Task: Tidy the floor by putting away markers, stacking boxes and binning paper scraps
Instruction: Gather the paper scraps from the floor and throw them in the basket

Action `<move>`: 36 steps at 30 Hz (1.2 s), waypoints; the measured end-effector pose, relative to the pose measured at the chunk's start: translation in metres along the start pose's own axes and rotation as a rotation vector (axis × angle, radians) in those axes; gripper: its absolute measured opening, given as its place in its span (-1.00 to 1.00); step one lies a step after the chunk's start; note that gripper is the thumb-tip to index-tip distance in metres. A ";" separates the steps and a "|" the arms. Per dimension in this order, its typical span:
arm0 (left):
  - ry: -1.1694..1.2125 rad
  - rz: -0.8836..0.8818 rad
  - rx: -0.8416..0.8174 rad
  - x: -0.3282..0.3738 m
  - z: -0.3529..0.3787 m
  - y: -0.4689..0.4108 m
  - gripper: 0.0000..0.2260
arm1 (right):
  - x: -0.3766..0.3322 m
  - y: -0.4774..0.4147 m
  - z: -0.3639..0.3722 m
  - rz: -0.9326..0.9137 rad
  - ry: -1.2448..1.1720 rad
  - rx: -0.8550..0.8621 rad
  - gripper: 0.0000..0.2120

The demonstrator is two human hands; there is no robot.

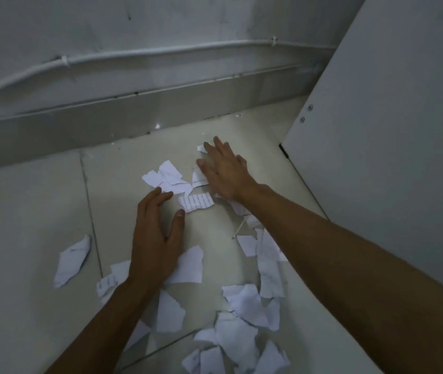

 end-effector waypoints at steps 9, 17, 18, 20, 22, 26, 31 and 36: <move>-0.568 -0.085 0.197 -0.035 -0.088 0.001 -0.68 | -0.065 0.099 0.043 -0.483 -0.142 -0.155 -0.56; -0.457 -0.028 -0.125 -0.038 -0.062 0.030 -0.38 | -0.051 0.069 0.016 -0.187 0.114 0.115 -0.53; -0.405 0.010 -0.189 -0.033 -0.054 0.034 -0.36 | -0.041 0.066 0.013 -0.049 0.171 0.132 -0.50; -0.314 0.030 -0.281 -0.024 -0.042 0.040 -0.35 | -0.023 0.072 0.012 0.154 0.204 0.100 -0.45; -0.263 0.016 -0.336 -0.016 -0.040 0.042 -0.36 | -0.012 0.094 0.011 0.058 0.148 0.046 -0.43; -0.216 0.041 -0.425 -0.011 -0.058 0.042 -0.41 | -0.012 0.152 0.002 -0.257 -0.128 -0.034 -0.46; -0.219 0.013 -0.383 -0.003 -0.069 0.051 -0.39 | 0.043 0.184 -0.023 0.155 0.069 0.333 -0.52; -0.260 0.133 -0.408 0.008 -0.072 0.061 -0.41 | 0.072 0.192 -0.028 0.468 0.081 0.251 -0.42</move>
Point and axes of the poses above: each hand's wrist, its own y-axis away from the middle knuckle, its own z-axis out of the palm, x = y × z, the point moved 1 cm from there along -y, towards the middle knuckle, and after that the axes turned 14 degrees about x, right-handed, at the moved point
